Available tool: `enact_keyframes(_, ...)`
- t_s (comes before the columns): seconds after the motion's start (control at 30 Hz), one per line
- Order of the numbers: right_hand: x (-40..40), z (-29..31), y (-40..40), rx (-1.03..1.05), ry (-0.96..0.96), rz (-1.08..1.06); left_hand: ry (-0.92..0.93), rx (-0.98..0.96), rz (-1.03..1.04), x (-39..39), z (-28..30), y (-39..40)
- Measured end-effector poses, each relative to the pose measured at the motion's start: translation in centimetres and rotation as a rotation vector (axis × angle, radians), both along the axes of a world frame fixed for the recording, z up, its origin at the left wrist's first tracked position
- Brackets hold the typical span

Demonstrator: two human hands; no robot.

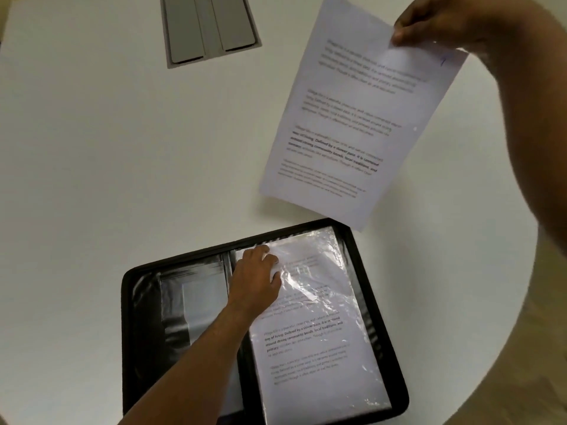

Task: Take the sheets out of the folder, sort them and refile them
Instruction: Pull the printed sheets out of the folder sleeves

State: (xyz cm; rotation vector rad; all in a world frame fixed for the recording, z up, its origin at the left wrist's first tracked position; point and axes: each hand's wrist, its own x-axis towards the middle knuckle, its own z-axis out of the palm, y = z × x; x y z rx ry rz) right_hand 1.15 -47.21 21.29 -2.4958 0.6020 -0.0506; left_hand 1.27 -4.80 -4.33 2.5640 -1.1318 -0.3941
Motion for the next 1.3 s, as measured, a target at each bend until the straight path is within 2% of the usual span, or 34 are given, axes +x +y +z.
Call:
enact_keyframes(0.13,-3.0,-1.1,-3.7,-0.059,0.158,-0.076,-0.004,0.043,-0.040,0.5,-0.3,-1.0)
enact_keyframes(0.27,-4.4,-3.7,-5.8,-0.082,0.376,-0.083,0.058,0.004,-0.052,0.7,-0.7,-2.1)
enact_keyframes(0.43,-6.3,-9.8,-6.7,-0.045,0.464,-0.085,0.050,0.018,-0.070,0.4,-0.4,-3.8)
enact_keyframes(0.53,-7.3,-13.6,-7.1,-0.064,0.462,-0.112,0.042,0.003,-0.095,0.1,0.1,-5.0)
enact_keyframes(0.73,-9.3,-18.8,-6.2,-0.075,0.341,-0.277,0.070,-0.034,-0.067,-0.8,1.0,-6.9)
enact_keyframes(0.83,-9.6,-20.7,-4.9,-0.213,0.273,-0.283,0.151,-0.043,-0.013,-1.1,1.4,-7.5)
enact_keyframes(0.93,-9.5,-21.4,-1.7,-0.328,0.101,-0.364,0.268,-0.053,0.031,-1.2,1.8,-7.9)
enact_keyframes(1.0,-9.2,-21.5,2.3,-0.225,-0.064,-0.399,0.332,-0.062,0.049,-1.1,2.1,-8.0)
enact_keyframes(1.07,-9.3,-21.3,7.4,-0.009,-0.155,-0.328,0.380,-0.110,0.078,-1.1,2.5,-7.8)
enact_keyframes(1.17,-10.8,-20.5,15.4,0.363,0.062,-0.090,0.458,-0.255,0.190,-1.1,3.3,-6.7)
enact_keyframes(1.23,-12.3,-20.2,19.8,0.493,0.214,0.062,0.495,-0.329,0.274,-1.0,4.0,-5.8)
enact_keyframes(1.3,-13.6,-20.3,23.0,0.556,0.295,0.127,0.521,-0.365,0.360,-0.9,5.0,-4.9)
